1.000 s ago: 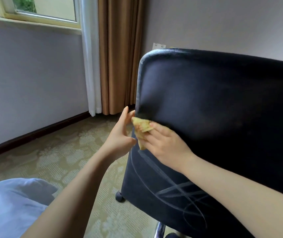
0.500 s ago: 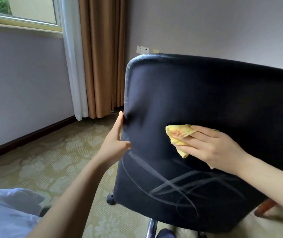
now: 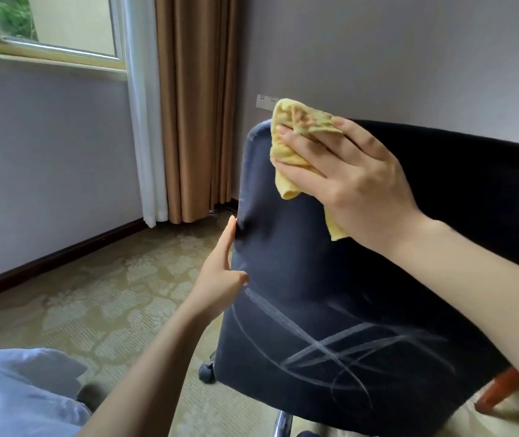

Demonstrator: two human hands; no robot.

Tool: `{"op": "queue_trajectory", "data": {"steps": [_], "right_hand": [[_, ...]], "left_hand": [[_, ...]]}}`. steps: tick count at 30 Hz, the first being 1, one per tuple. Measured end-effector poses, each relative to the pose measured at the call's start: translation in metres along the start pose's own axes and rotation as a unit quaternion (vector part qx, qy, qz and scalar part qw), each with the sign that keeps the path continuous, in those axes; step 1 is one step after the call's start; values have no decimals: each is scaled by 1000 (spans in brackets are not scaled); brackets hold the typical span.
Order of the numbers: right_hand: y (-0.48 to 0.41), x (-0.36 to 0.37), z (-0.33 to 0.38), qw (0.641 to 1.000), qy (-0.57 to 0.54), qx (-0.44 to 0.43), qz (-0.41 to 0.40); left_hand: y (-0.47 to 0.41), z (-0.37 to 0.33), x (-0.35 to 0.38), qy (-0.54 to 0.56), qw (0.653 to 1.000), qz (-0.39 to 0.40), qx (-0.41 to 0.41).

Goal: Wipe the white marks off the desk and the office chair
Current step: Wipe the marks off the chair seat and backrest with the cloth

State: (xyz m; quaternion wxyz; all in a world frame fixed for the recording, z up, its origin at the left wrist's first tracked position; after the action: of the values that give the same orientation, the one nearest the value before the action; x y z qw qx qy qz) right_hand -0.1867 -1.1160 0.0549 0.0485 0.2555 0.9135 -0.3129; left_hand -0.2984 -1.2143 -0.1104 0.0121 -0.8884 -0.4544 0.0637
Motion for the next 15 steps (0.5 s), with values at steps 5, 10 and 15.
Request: {"op": "queue_trajectory", "data": {"steps": [5, 10, 15], "right_hand": [[-46, 30, 38, 995, 12, 36, 93], [-47, 66, 85, 973, 5, 11, 232], [-16, 78, 112, 979, -12, -8, 202]], "left_hand": [[-2, 1, -4, 26, 1000, 7, -7], [1, 0, -10, 92, 996, 12, 13], [7, 10, -13, 133, 991, -19, 0]]}}
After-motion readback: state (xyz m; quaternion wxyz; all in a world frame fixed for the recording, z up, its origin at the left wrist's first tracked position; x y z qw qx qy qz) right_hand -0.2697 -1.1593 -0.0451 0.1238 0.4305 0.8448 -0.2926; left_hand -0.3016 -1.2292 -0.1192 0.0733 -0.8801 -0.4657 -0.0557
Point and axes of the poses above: each hand's wrist, its own y-axis away from the middle knuckle, its own x-axis out of the palm, z = x × y, the point moved 4 cm from there along -y, towards the middle knuckle, and after that the axes turned 6 degrees about -x, right-handed, at the moved point
